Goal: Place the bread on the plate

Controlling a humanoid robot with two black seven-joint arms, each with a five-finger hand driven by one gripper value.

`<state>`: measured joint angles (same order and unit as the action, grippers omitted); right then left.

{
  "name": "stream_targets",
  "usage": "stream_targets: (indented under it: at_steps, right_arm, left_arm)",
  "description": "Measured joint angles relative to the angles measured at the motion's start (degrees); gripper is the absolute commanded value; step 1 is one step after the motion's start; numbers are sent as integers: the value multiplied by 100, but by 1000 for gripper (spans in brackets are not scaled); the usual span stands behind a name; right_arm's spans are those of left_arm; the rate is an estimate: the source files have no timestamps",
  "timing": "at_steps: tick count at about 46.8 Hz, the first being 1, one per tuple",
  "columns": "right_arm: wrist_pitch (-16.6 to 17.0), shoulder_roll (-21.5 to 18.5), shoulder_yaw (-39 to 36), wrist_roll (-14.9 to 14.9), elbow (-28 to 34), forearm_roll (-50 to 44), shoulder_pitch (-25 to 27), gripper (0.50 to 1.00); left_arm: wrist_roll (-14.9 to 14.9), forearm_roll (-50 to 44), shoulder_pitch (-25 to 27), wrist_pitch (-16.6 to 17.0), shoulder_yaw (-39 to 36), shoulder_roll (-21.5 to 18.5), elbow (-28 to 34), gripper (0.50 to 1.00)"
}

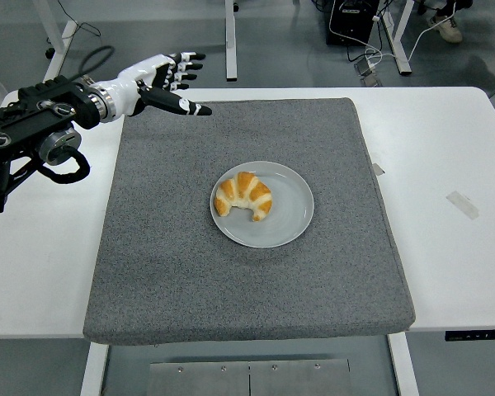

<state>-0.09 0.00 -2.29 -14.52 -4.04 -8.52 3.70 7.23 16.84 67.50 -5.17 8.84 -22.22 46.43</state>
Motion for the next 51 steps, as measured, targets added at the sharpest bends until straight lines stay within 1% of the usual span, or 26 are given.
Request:
stream_targets:
  at_steps: [7, 14, 21, 27, 31, 39, 51]
  right_arm:
    - [0, 0, 0, 1, 0, 1, -1, 1000]
    - [0, 0, 0, 2, 0, 3, 0, 1000]
    - [0, 0, 0, 1, 0, 1, -1, 1000]
    - [0, 0, 0, 2, 0, 0, -1, 1000]
    - [0, 0, 0, 2, 0, 0, -1, 1000]
    - [0, 0, 0, 2, 0, -1, -2, 1000]
    - [9, 0, -3, 2, -9, 1, -1, 1000]
  left_arm:
    - [-45, -192, -540, 4, 806, -207, -94, 980]
    - [-102, -351, -1063, 1, 1726, -229, -161, 981]
    - [-291, -586, -1430, 0, 2520, -216, -169, 981]
    - [-337, -833, -1630, 4, 2996, -213, -165, 981]
    - [-344, -1002, -1719, 6, 3150, -217, -170, 981]
    - [-362, -1236, -1756, 6, 3177, -221, -248, 983]
    - [-357, -1265, -1871, 8, 3201, -272, -258, 981]
